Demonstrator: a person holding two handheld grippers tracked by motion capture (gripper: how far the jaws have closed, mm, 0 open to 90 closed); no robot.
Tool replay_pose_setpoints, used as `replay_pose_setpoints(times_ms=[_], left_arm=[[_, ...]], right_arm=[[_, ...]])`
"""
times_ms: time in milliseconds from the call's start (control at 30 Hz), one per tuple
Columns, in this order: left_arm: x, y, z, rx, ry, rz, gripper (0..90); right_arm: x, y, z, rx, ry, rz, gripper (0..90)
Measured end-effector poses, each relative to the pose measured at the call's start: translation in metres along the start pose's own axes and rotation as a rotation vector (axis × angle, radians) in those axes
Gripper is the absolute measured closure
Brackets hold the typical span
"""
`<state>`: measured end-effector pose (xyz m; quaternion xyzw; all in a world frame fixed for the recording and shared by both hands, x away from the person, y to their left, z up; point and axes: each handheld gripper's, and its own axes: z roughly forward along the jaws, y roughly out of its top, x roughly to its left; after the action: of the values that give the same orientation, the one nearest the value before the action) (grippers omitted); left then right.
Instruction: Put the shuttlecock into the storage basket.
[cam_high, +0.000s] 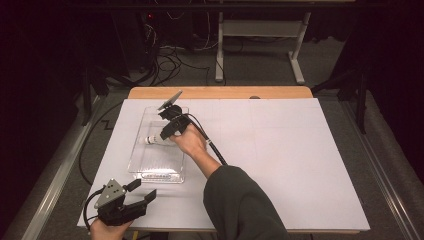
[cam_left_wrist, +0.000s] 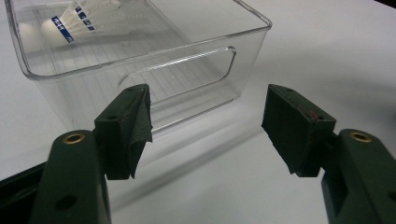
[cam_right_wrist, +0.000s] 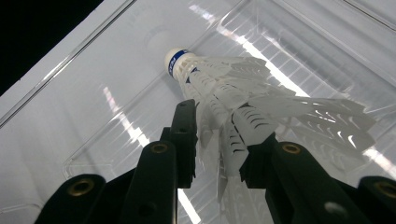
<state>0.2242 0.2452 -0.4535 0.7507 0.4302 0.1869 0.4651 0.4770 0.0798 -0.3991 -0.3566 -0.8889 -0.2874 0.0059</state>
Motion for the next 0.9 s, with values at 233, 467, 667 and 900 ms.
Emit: replay_pose_setpoints(times_ms=[233, 467, 667, 900], left_arm=[[0.000, 0.000, 0.000, 0.000, 0.000, -0.001, 33.5], [0.000, 0.000, 0.000, 0.001, -0.001, -0.001, 33.6], [0.000, 0.000, 0.000, 0.001, -0.001, -0.001, 33.6], [0.000, 0.000, 0.000, -0.001, -0.006, -0.002, 33.6]], right_arm=[[0.001, 0.000, -0.001, 0.014, 0.016, -0.001, 69.7], [0.001, 0.000, 0.000, 0.058, 0.004, 0.017, 66.6], [-0.004, -0.001, -0.003, 0.070, 0.005, 0.025, 68.4], [-0.001, -0.002, -0.009, 0.052, 0.005, 0.019, 82.9]])
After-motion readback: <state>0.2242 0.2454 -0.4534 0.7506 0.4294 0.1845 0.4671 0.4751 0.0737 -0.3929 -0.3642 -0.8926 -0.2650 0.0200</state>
